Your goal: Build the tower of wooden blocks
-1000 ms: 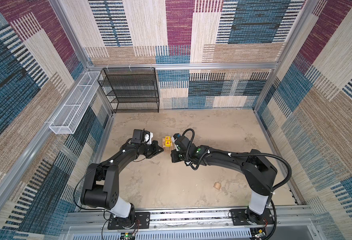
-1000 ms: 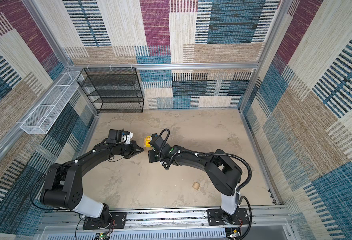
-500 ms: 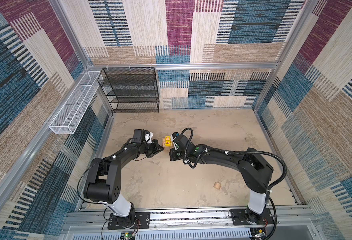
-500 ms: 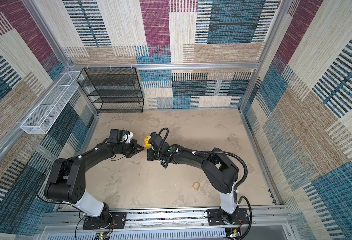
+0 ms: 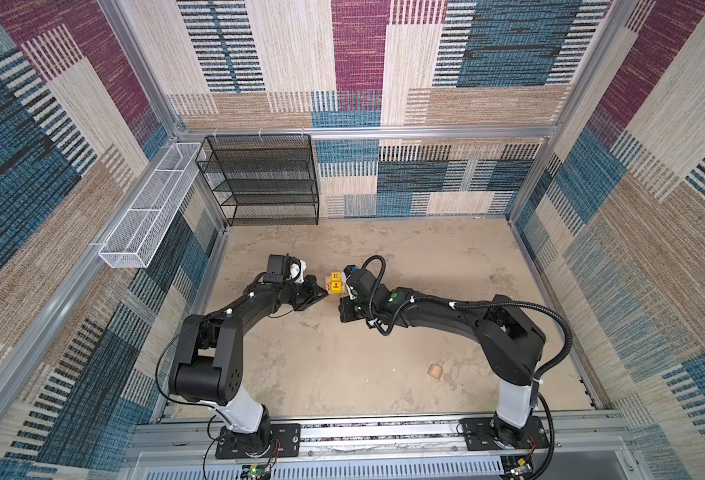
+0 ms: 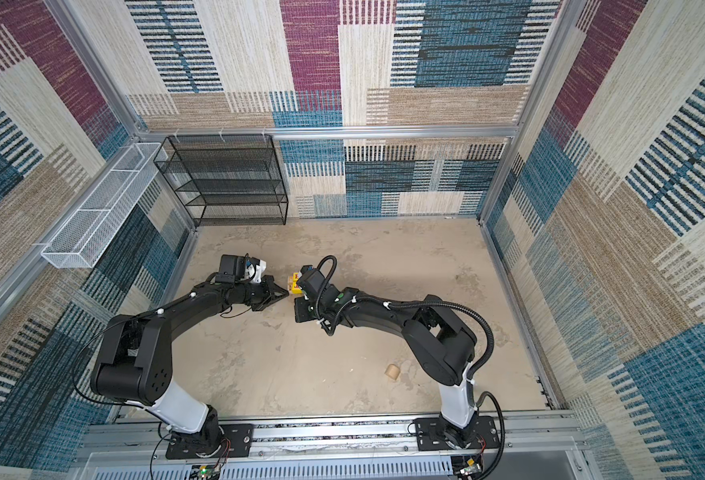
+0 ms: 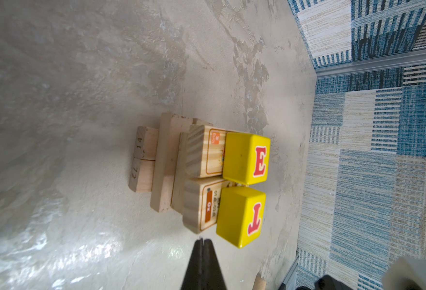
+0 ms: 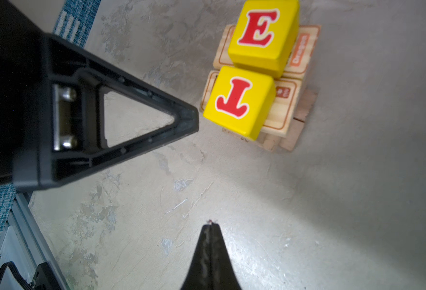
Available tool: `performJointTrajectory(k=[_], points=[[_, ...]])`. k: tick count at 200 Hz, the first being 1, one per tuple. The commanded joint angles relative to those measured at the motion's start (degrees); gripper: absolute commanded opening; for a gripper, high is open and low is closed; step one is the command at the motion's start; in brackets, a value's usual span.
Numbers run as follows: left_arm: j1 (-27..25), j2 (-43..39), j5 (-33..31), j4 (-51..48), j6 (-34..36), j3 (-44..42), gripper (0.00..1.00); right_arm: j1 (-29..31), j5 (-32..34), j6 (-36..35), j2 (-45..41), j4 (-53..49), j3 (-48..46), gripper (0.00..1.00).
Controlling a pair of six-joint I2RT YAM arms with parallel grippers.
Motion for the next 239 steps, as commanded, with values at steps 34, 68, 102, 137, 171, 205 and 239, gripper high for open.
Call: performJointTrajectory(k=[34,68,102,137,171,205,239], points=[[0.1,0.3,0.3,0.1,0.2,0.6,0.0,0.1,-0.4,-0.6,0.5,0.1,1.4,0.03],[0.1,0.6,0.4,0.2,0.0,0.4,0.0,0.0,0.3,-0.5,0.7,-0.1,1.7,0.04],[0.1,1.2,0.6,0.6,-0.2,0.4,0.0,0.0,0.5,-0.1,0.8,0.0,1.8,0.04],[0.1,1.4,1.0,1.0,-0.5,0.4,0.0,0.1,0.7,-0.2,0.8,0.0,1.7,0.05],[0.2,1.5,0.9,1.0,-0.5,0.5,0.0,0.0,0.6,-0.1,0.8,0.0,1.6,0.05],[0.2,1.6,0.9,1.1,-0.6,0.4,0.0,0.0,0.5,-0.3,0.8,-0.1,1.6,0.05],[0.3,1.6,1.0,1.1,-0.6,0.6,0.0,0.0,0.5,-0.3,0.9,0.0,1.9,0.05]])
